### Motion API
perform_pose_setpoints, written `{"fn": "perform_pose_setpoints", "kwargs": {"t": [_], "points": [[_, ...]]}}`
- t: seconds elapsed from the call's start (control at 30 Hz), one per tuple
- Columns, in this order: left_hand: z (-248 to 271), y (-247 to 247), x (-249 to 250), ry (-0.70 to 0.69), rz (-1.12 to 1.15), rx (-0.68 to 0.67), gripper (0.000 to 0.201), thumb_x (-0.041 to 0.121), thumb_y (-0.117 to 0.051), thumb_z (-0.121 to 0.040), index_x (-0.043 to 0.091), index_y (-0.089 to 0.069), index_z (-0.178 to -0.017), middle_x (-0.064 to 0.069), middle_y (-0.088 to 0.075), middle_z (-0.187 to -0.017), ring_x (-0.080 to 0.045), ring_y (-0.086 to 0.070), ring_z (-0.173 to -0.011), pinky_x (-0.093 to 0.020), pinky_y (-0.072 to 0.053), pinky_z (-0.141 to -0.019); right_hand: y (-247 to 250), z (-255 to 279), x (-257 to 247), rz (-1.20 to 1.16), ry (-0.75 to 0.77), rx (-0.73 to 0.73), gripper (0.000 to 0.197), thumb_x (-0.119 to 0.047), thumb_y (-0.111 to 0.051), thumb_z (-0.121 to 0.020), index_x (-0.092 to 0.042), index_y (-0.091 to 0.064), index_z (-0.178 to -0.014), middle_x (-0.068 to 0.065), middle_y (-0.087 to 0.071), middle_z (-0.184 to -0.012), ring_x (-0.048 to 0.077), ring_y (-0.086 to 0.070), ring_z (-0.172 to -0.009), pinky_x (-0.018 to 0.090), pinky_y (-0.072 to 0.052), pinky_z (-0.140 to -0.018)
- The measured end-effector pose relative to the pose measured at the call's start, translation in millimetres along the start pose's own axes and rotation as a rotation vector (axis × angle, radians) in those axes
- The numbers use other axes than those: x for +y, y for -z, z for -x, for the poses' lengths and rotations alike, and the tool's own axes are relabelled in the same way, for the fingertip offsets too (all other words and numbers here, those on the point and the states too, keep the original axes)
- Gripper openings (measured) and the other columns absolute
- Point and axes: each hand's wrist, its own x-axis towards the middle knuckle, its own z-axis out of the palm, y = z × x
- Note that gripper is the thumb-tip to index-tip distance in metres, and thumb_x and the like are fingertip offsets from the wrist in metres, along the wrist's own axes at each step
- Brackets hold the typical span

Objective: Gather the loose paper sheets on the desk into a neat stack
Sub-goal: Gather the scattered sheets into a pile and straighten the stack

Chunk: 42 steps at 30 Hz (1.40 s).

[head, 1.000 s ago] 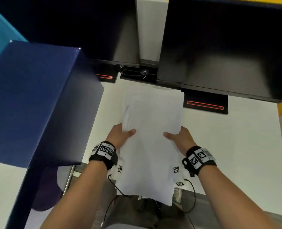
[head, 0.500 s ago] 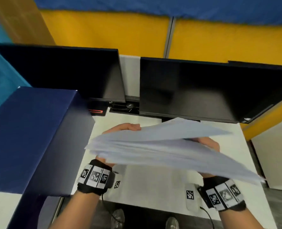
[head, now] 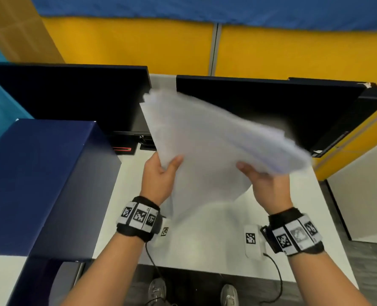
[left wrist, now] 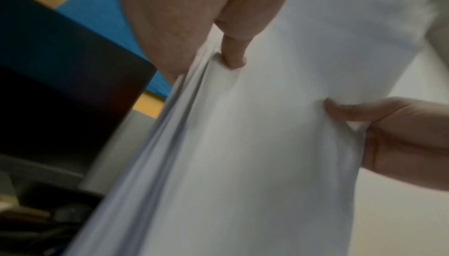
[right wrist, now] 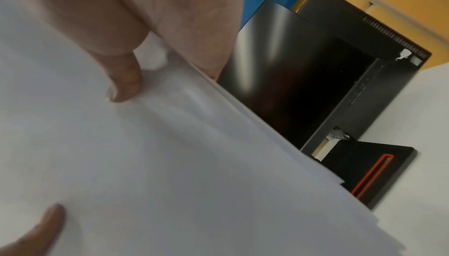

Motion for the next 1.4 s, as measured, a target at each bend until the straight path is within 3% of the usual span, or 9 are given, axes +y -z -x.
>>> {"fn": "perform_pose_setpoints", "kwargs": {"t": [0.13, 0.27, 0.57, 0.73, 0.83, 0.93, 1.0, 1.2, 1.4], "points": [[1.1, -16.1, -5.0, -0.016, 0.089, 0.059, 0.032, 0.017, -0.067, -0.091, 0.004, -0.063, -0.120, 0.003, -0.072, -0.108, -0.010, -0.069, -0.102, -0.024, -0.054, -0.088, -6.7, -0.2, 5.5, -0.083, -0.014, 0.162, 0.020, -0.002, -0.077, -0.078, -0.018, -0.071, -0.089, -0.026, -0.073, -0.075, -0.008, -0.069, -0.073, 0.010, -0.051, -0.069], [3.2, -15.4, -17.9, -0.046, 0.044, 0.060, 0.031, 0.016, -0.067, -0.091, 0.002, -0.062, -0.119, 0.007, -0.071, -0.105, 0.004, -0.067, -0.097, -0.011, -0.049, -0.083, -2.9, 1.4, 21.6, 0.007, 0.046, 0.121, 0.026, -0.002, -0.078, -0.078, -0.025, -0.069, -0.086, -0.032, -0.071, -0.075, -0.012, -0.067, -0.074, 0.007, -0.050, -0.070], [0.6, -19.0, -61.7, 0.205, -0.006, -0.024, 0.026, 0.017, -0.077, -0.082, 0.021, -0.068, -0.106, 0.012, -0.072, -0.097, -0.001, -0.070, -0.091, -0.024, -0.057, -0.086, -9.2, 6.2, 81.6, 0.009, -0.324, 0.047, 0.036, -0.011, -0.085, -0.072, -0.032, -0.066, -0.095, -0.009, -0.073, -0.099, 0.003, -0.070, -0.089, 0.037, -0.056, -0.092], [-10.6, -11.1, -27.6, 0.008, 0.014, -0.023, 0.029, 0.014, -0.077, -0.081, 0.024, -0.067, -0.106, 0.015, -0.070, -0.098, 0.010, -0.066, -0.088, -0.010, -0.052, -0.078, -2.7, -3.6, 61.8, -0.043, -0.157, 0.132, 0.042, -0.013, -0.085, -0.071, -0.017, -0.068, -0.109, -0.008, -0.073, -0.100, 0.000, -0.070, -0.089, 0.017, -0.055, -0.078], [-11.9, -3.0, -36.6, 0.030, -0.043, -0.110, 0.048, 0.018, -0.085, -0.074, 0.013, -0.063, -0.117, 0.011, -0.071, -0.104, 0.003, -0.067, -0.096, -0.012, -0.053, -0.079, 9.1, -1.7, 69.8, 0.015, -0.172, 0.005, 0.041, -0.008, -0.084, -0.071, -0.014, -0.070, -0.108, -0.005, -0.076, -0.099, 0.004, -0.071, -0.093, 0.021, -0.057, -0.081], [-1.5, -7.6, -62.3, 0.208, -0.161, -0.125, 0.016, 0.024, -0.081, -0.078, 0.017, -0.068, -0.083, 0.012, -0.071, -0.069, 0.001, -0.065, -0.062, -0.019, -0.051, -0.058, 4.1, 7.6, 92.2, 0.131, -0.268, -0.066, 0.041, -0.003, -0.083, -0.071, -0.037, -0.074, -0.091, -0.016, -0.076, -0.093, 0.010, -0.071, -0.092, 0.034, -0.057, -0.090], [1.5, -14.5, -70.2, 0.242, -0.167, -0.102, 0.009, 0.025, -0.077, -0.082, 0.021, -0.069, -0.079, 0.004, -0.072, -0.069, -0.001, -0.063, -0.057, -0.027, -0.053, -0.058, -2.3, 11.7, 96.7, 0.161, -0.240, -0.012, 0.053, 0.000, -0.081, -0.074, -0.050, -0.071, -0.085, -0.026, -0.073, -0.089, 0.004, -0.069, -0.090, 0.018, -0.054, -0.086], [-1.6, -11.9, -62.4, 0.191, -0.082, -0.095, 0.023, 0.021, -0.077, -0.082, 0.026, -0.066, -0.102, 0.012, -0.072, -0.097, -0.005, -0.070, -0.093, -0.018, -0.057, -0.076, -2.3, 12.1, 94.2, 0.100, -0.275, 0.073, 0.024, -0.015, -0.083, -0.075, -0.022, -0.069, -0.094, -0.010, -0.072, -0.090, -0.006, -0.069, -0.078, 0.022, -0.058, -0.076], [3.4, -25.9, -27.1, 0.066, 0.131, -0.016, 0.066, 0.037, -0.081, -0.072, 0.024, -0.048, -0.128, 0.009, -0.062, -0.116, -0.002, -0.063, -0.102, -0.019, -0.056, -0.081, -3.0, 10.2, 71.2, -0.184, -0.210, 0.100, 0.051, -0.025, -0.080, -0.073, -0.013, -0.062, -0.119, -0.001, -0.072, -0.108, 0.010, -0.069, -0.096, 0.020, -0.056, -0.076]]}}
